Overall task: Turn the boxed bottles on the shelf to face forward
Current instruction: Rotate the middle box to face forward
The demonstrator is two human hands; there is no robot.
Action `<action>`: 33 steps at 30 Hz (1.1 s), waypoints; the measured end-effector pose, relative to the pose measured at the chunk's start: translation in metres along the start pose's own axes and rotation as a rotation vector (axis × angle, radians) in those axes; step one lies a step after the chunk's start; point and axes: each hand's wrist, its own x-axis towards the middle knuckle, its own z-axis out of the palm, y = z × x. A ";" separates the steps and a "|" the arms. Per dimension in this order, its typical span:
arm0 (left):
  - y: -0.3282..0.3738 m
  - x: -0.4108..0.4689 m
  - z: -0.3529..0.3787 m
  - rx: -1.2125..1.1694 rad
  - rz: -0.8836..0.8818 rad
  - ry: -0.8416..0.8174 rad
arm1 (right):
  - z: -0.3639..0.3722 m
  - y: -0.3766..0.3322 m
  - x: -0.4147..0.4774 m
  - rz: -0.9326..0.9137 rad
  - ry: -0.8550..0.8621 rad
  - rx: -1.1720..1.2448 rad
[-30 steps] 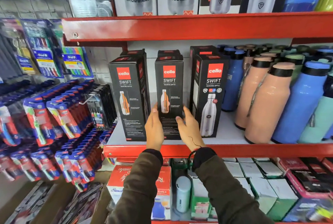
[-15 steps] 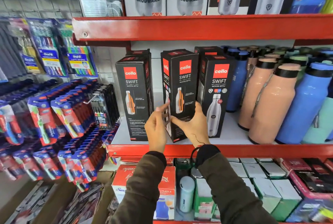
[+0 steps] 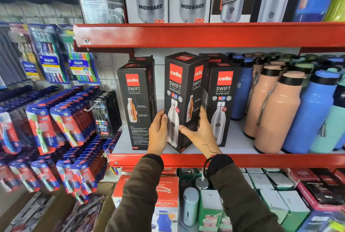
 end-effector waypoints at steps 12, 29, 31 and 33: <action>-0.003 -0.010 -0.006 -0.069 0.058 0.039 | -0.003 0.004 0.006 -0.090 -0.038 -0.020; -0.015 -0.011 0.003 0.098 -0.020 0.091 | 0.005 0.025 0.010 -0.074 0.008 -0.075; -0.013 -0.011 0.005 0.107 -0.024 0.086 | 0.005 0.026 0.011 -0.065 0.011 -0.072; -0.013 -0.011 0.006 0.110 -0.031 0.088 | 0.005 0.025 0.010 -0.050 0.019 -0.067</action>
